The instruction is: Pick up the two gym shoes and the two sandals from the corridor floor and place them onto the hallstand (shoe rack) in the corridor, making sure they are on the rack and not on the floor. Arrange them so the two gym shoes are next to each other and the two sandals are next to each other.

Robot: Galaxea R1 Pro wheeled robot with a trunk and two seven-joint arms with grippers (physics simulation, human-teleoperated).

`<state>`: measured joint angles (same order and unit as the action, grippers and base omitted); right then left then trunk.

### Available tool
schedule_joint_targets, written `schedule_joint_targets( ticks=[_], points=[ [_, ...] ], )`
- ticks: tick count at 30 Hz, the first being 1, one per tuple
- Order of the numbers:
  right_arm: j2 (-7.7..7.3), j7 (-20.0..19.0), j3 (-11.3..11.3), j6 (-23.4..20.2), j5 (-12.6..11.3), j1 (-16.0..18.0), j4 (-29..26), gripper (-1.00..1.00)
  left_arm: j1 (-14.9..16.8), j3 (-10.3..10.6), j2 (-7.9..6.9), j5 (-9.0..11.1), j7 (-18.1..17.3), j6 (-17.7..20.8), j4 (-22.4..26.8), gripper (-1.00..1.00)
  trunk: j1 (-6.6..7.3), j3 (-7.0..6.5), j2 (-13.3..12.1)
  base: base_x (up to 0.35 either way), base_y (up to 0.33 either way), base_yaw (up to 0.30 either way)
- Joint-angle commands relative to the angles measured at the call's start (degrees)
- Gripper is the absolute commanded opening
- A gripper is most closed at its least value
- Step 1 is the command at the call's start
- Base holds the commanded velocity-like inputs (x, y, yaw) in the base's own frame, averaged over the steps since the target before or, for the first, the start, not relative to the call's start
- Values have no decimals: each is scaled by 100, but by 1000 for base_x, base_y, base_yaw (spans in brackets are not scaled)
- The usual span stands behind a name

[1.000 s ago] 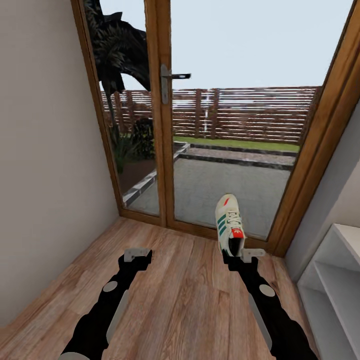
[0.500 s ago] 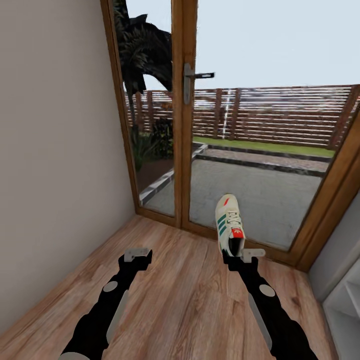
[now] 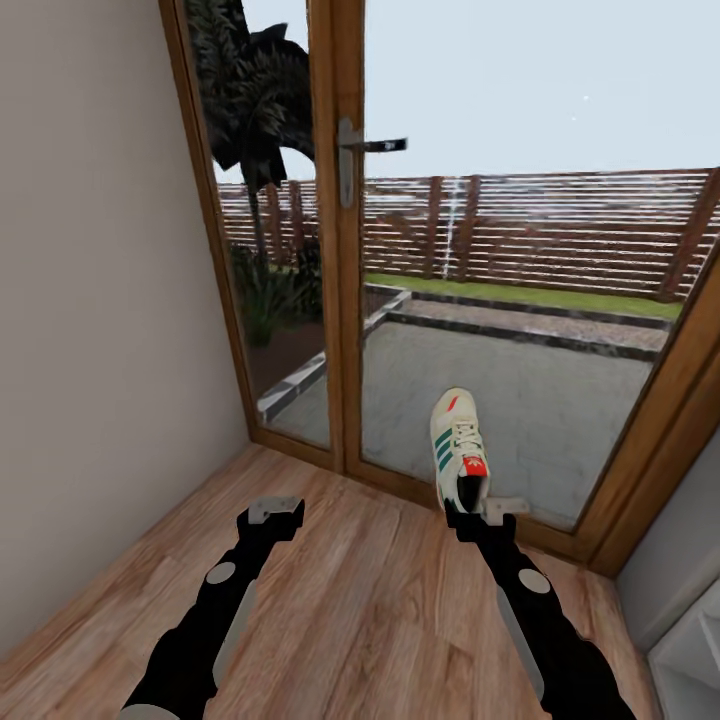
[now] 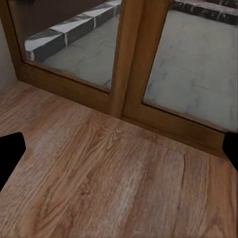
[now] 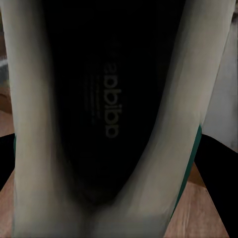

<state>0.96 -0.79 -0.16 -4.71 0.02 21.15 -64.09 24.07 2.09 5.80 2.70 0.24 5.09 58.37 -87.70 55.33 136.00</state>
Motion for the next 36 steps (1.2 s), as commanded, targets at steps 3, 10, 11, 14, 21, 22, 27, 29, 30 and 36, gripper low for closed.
schedule_joint_targets(
  ticks=[3, 10, 11, 14, 21, 22, 27, 29, 30, 36],
  points=[
    [1, -9, -3, -30, -2, -1, -9, -100, 1, 0, 0, 28, 2, 36, 13, 100, -2, 6, 2, 306, -222, 0],
    [1, -9, -2, -30, -1, -1, -9, -100, 1, 1, 0, 28, 2, 36, 12, 100, -2, 6, 2, 339, -108, 0],
    [1, -9, -2, -30, 1, -1, -10, -100, 1, 1, 0, 28, 2, 36, 12, 100, -2, 6, 2, 347, -77, 22],
    [1, -9, -3, -30, 6, 1, -9, -100, 1, 1, 0, 28, 2, 36, 14, 100, -2, 6, 2, 335, -64, 171],
    [1, -9, -2, -30, 7, -1, -8, -100, 1, 2, 0, 28, 2, 31, 14, 100, -2, 6, 2, 100, -12, 279],
    [1, -9, -4, -30, 7, 0, -9, -100, 1, 2, 0, 28, 2, 30, 13, 100, -2, 6, 2, 11, -1, 289],
    [1, -9, -2, -30, 7, 0, -8, -100, 1, 2, 0, 28, 2, 32, 13, 100, -2, 6, 2, 2, 0, 290],
    [1, -9, -4, -30, 7, 0, -7, -100, 1, 2, 0, 28, 2, 30, 12, 100, -2, 6, 2, 1, 0, 291],
    [1, -9, -3, -30, 7, 0, -7, -100, 1, 2, 0, 28, 2, 32, 12, 100, -2, 6, 2, 0, 0, 291],
    [1, -9, -2, -30, 7, 1, -7, -100, 1, 2, 0, 28, 2, 30, 10, 100, -2, 6, 2, 0, 0, 291]
  ],
)
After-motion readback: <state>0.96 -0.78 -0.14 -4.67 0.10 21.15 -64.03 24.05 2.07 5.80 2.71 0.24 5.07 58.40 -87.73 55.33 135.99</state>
